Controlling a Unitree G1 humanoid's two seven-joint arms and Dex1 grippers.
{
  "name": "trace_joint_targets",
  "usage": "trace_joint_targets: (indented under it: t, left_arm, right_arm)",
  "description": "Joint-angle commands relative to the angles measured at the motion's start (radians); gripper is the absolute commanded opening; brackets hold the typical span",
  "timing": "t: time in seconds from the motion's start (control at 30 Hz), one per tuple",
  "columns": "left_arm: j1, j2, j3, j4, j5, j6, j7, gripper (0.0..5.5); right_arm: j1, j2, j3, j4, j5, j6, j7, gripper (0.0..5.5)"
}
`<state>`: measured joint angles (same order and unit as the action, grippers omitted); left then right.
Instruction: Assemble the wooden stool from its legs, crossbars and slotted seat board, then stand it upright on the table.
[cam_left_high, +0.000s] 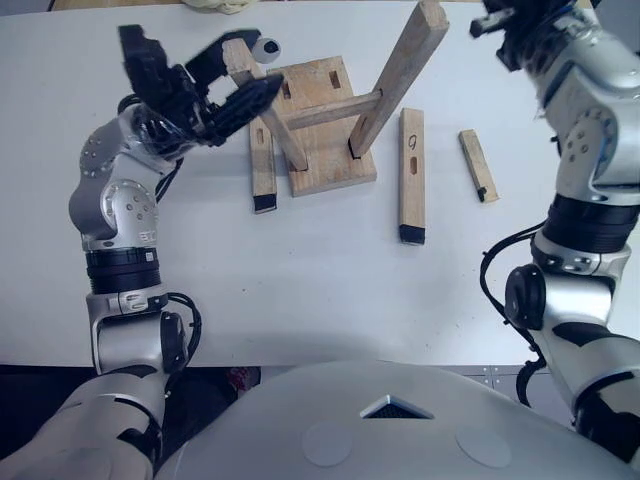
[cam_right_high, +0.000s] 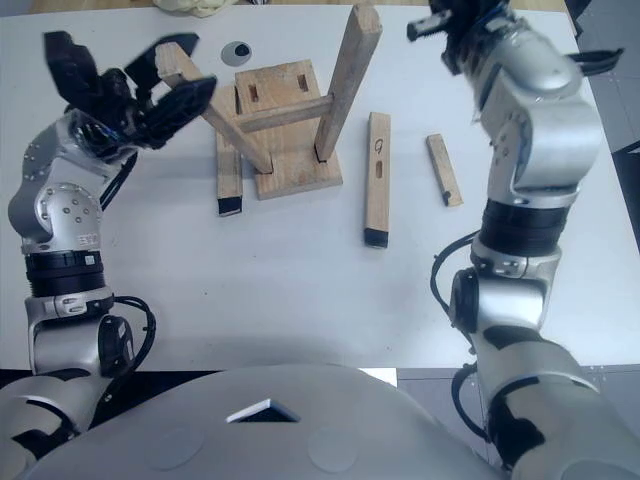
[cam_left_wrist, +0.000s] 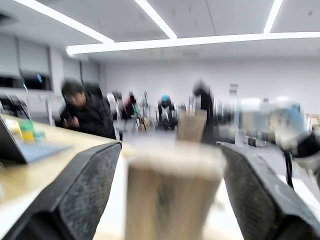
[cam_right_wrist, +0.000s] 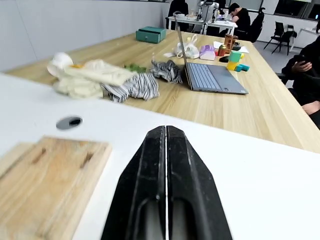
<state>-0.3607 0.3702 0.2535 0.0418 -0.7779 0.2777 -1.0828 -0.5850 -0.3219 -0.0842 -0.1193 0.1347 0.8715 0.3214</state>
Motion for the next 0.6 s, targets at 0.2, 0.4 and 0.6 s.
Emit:
trace_joint_targets:
  t: [0.2,0.4,0.6]
  left_arm:
    - [0.061,-0.076,-0.068,-0.170,0.154,0.205,0.645,2.45]
    - [0.156,-0.188,-0.285,-0.399,0.228,0.414,0.890,1.46]
    - [0.092,-0.224,-0.292,-0.304,0.409,0.377,1.048,0.62]
  right_arm:
    - [0.083,0.056,0.081,-0.127,0.048,0.036,0.001,0.00]
    - [0.076,0.083,0.096,-0.193,0.069,0.084,-0.036,0.00]
    - [0.081,0.083,0.157,-0.251,0.093,0.134,-0.006,0.00]
